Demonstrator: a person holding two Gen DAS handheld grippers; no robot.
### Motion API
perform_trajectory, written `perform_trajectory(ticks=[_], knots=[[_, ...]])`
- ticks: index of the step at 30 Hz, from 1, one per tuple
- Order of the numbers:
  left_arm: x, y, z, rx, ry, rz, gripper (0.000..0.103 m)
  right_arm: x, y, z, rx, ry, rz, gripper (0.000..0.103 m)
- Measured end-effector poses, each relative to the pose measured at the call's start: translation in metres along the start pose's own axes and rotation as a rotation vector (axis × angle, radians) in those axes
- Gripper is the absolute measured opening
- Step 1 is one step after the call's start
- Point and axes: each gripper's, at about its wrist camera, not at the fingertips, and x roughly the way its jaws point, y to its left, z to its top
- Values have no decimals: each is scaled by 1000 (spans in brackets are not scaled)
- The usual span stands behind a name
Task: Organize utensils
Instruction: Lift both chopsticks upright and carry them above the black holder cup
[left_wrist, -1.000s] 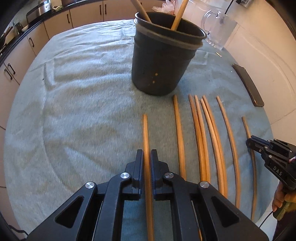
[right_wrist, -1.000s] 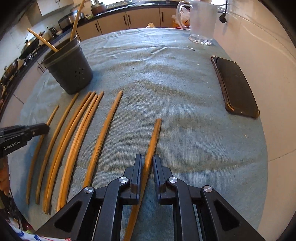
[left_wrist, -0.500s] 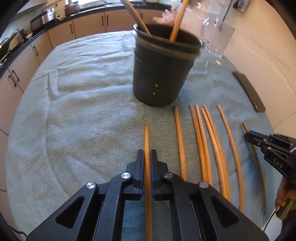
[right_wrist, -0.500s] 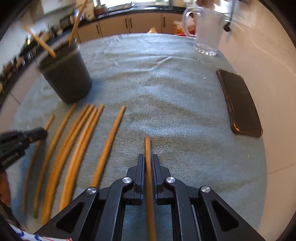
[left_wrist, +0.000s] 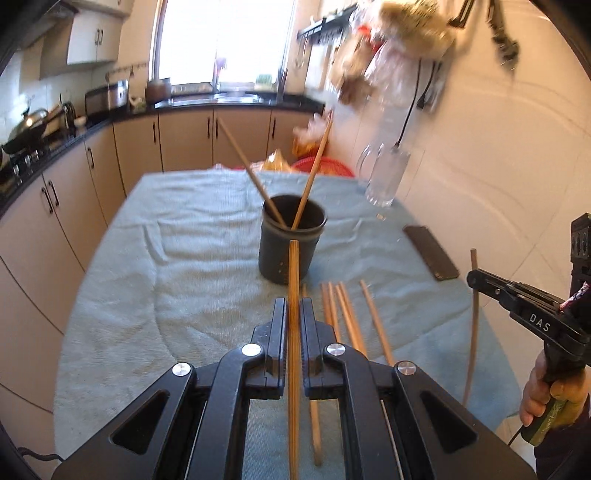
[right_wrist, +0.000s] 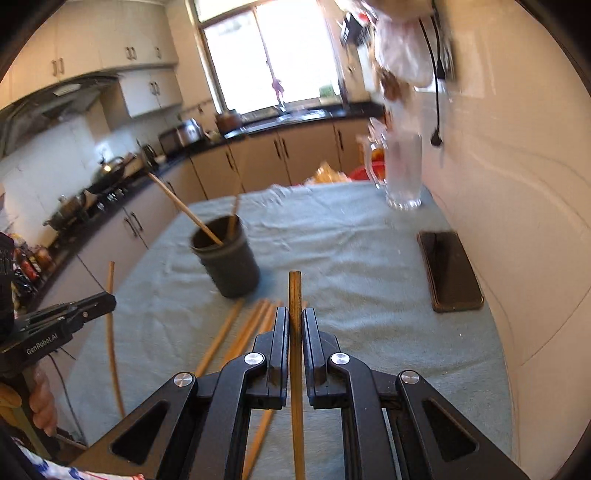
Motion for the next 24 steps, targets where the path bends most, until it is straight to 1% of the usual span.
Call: perform_trajectory(ticks=[4,6,10,13,18,24], knots=[[-23,-8,-2,13,-45,1,6,-20,16,-4,-36,-47,6,7],[-30,-9,-6,12,-54,-6,6,-28,22,-6,-50,-67,10,7],[-45,-8,-8,6,-79,-17,6,-38,29,-6,-63,-88,25,7],[-56,-9,-10,9,-108,-13,6,-43,29,-5,-53,-98,49,7],[-67,-10,-8,9,-138,-16,6,-48,29,-3,-49,-115,69,7],[-70,-9,2,-5,-156,-29,6,-44,30,2,-48,-120,80,7]])
